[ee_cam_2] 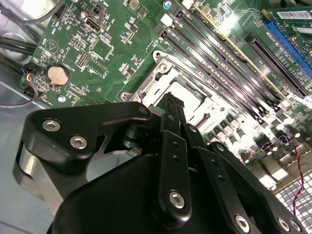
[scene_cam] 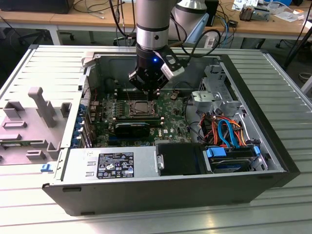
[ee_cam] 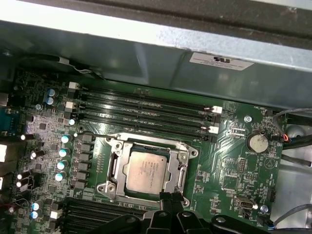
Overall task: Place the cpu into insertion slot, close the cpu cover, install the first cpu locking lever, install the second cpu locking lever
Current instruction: 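Install the first cpu locking lever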
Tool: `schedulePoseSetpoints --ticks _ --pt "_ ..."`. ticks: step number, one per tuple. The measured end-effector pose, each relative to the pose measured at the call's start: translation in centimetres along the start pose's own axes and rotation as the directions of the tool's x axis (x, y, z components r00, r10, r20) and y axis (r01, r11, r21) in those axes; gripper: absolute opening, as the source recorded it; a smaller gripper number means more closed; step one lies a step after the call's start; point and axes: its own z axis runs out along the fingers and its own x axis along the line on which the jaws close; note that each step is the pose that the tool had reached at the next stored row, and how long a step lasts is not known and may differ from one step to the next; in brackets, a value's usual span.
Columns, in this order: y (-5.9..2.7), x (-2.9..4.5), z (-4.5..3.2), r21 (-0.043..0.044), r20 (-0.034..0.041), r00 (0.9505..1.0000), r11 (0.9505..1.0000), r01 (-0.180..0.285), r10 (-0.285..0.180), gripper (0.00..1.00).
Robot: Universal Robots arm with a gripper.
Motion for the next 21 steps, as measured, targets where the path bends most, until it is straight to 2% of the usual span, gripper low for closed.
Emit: schedulePoseSetpoints --ticks 21 --pt "0.00 0.00 0.00 -0.0005 0.0024 0.9984 0.9984 0.056 -0.056 0.11"
